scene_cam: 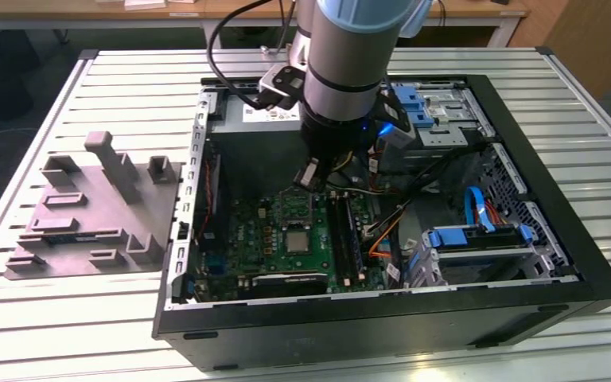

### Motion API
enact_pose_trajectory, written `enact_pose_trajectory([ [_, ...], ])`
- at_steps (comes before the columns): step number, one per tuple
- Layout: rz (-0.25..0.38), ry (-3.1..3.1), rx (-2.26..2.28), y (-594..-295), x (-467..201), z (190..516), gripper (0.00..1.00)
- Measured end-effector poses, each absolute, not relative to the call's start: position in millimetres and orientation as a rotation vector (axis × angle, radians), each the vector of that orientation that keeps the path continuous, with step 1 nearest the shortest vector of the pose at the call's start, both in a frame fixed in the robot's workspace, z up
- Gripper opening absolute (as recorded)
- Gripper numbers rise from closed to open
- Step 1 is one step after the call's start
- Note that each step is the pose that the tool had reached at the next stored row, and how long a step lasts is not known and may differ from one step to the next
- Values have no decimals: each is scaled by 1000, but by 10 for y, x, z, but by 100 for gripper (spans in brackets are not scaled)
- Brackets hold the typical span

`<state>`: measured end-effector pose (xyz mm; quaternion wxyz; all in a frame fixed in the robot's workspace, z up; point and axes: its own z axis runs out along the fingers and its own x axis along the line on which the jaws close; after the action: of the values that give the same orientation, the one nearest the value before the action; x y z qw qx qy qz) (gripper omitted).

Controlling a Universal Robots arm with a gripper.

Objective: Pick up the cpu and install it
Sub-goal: 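Close the cpu cover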

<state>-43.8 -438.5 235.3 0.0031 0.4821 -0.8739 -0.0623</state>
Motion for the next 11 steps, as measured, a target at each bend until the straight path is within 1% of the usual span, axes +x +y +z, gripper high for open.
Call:
enact_pose_trajectory([
  [11, -199, -2719, 1536, -4380, -439, 2388, 11],
])
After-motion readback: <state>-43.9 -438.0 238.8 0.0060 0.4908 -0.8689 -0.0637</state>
